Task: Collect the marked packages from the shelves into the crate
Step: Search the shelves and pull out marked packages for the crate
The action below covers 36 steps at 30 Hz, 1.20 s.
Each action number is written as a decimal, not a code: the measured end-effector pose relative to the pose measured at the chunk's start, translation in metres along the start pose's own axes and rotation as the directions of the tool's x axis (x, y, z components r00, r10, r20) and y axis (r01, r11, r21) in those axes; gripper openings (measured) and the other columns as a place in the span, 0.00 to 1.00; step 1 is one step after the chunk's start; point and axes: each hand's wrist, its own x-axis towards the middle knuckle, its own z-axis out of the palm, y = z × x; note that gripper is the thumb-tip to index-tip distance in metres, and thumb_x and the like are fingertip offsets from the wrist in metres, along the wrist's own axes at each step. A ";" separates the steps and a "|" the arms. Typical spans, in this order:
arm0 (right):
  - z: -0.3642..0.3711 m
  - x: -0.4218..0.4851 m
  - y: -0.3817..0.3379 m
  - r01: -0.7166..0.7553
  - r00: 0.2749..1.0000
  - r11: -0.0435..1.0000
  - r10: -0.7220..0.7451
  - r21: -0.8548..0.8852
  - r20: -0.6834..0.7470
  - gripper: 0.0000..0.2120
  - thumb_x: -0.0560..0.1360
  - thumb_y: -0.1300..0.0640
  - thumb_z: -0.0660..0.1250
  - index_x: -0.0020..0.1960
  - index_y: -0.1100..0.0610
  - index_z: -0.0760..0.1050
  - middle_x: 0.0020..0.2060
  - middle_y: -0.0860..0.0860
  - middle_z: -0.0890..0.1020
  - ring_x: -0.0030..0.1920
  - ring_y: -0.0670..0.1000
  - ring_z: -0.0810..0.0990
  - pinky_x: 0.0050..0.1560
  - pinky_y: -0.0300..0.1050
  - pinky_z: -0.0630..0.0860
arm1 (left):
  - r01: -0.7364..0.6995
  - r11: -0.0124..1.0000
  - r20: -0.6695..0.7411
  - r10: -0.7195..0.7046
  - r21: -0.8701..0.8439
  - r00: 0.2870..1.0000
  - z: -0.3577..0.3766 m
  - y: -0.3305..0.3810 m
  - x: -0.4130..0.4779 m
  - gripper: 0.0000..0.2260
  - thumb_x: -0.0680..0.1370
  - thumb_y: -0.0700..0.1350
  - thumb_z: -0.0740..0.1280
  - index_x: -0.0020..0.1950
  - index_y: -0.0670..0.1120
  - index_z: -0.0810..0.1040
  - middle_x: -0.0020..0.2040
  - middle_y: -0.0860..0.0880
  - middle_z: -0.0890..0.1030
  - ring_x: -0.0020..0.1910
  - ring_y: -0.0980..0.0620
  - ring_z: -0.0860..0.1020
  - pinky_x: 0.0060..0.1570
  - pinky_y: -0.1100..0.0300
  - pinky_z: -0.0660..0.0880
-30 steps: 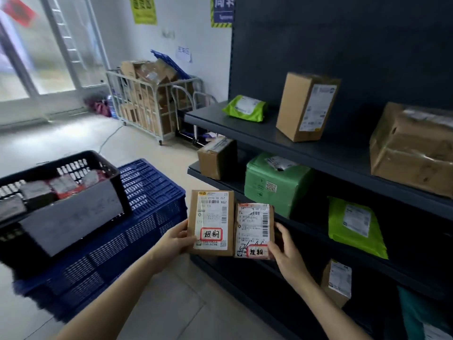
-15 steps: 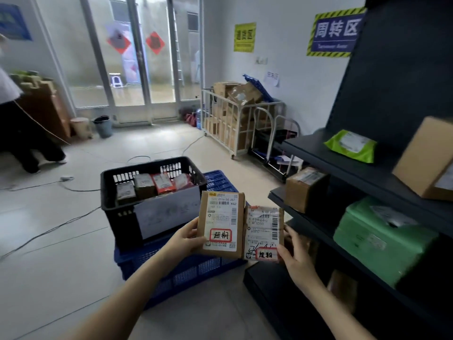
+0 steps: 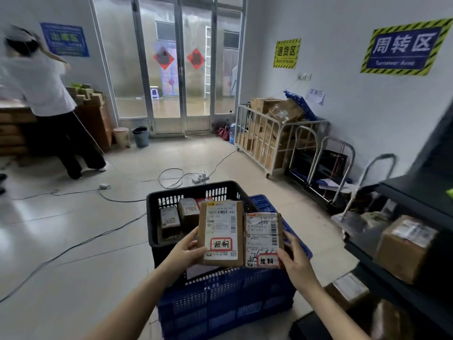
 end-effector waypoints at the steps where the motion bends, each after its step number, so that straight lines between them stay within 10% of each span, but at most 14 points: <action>1: 0.011 0.011 -0.001 -0.005 1.000 1.000 0.004 0.004 0.007 0.17 0.79 0.61 0.59 0.62 0.43 0.64 0.49 0.36 0.75 0.44 0.25 0.75 0.37 0.23 0.72 | -0.003 1.000 -0.004 0.003 0.005 1.000 -0.011 0.001 0.008 0.30 0.77 0.35 0.65 0.75 0.52 0.60 0.59 0.40 0.79 0.56 0.42 0.80 0.56 0.47 0.78; 13: 0.104 0.143 -0.005 -0.006 0.984 0.997 0.020 -0.081 0.176 0.20 0.79 0.57 0.59 0.65 0.39 0.61 0.51 0.34 0.73 0.50 0.32 0.74 0.37 0.24 0.72 | 0.057 0.998 -0.157 -0.054 0.020 0.986 -0.101 -0.008 0.085 0.29 0.77 0.39 0.66 0.75 0.52 0.60 0.56 0.46 0.81 0.52 0.51 0.82 0.45 0.59 0.80; 17: 0.138 0.202 0.007 -0.029 0.963 0.996 0.049 -0.080 0.264 0.23 0.79 0.59 0.59 0.70 0.42 0.60 0.56 0.42 0.75 0.52 0.39 0.74 0.55 0.40 0.74 | 0.100 0.994 -0.273 -0.086 0.037 0.958 -0.125 -0.012 0.122 0.26 0.77 0.40 0.66 0.74 0.51 0.63 0.55 0.49 0.79 0.51 0.53 0.81 0.40 0.63 0.80; 23: 0.198 0.311 0.039 -0.108 0.918 0.990 0.135 -0.094 0.373 0.22 0.79 0.62 0.58 0.72 0.52 0.61 0.59 0.47 0.74 0.52 0.39 0.74 0.48 0.27 0.71 | 0.163 0.987 -0.458 -0.145 0.000 0.877 -0.160 -0.015 0.200 0.21 0.78 0.36 0.64 0.70 0.48 0.66 0.50 0.51 0.80 0.47 0.54 0.81 0.37 0.65 0.79; 36: 0.297 0.435 0.088 -0.205 0.788 0.958 0.282 -0.198 0.548 0.24 0.80 0.54 0.56 0.74 0.53 0.56 0.70 0.51 0.67 0.70 0.53 0.66 0.70 0.52 0.64 | 0.429 0.902 -0.691 -0.333 -0.036 0.642 -0.225 -0.052 0.311 0.24 0.76 0.33 0.64 0.72 0.44 0.66 0.58 0.44 0.79 0.50 0.50 0.79 0.41 0.64 0.77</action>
